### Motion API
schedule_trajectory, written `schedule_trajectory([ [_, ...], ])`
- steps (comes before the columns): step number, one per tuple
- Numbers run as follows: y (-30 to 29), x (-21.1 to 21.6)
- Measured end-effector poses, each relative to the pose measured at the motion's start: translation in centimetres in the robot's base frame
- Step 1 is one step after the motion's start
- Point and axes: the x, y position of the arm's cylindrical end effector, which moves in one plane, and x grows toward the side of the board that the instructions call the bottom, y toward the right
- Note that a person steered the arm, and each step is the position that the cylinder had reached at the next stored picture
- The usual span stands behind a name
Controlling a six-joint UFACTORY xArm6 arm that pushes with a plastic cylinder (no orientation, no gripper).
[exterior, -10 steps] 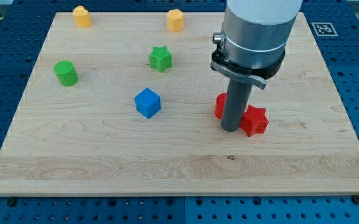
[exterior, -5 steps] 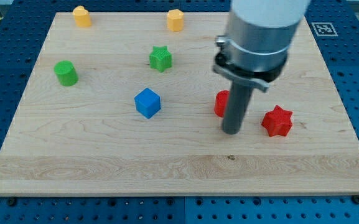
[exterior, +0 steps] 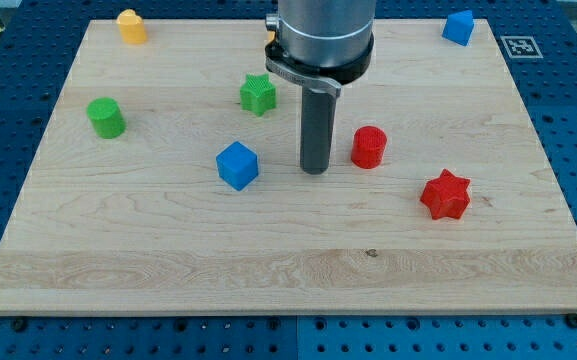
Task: Move the red circle and the red star vertically to each other
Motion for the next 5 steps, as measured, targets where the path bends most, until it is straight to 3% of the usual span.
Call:
schedule_trajectory([
  [1, 4.3, -0.9],
  [5, 12.5, -1.1],
])
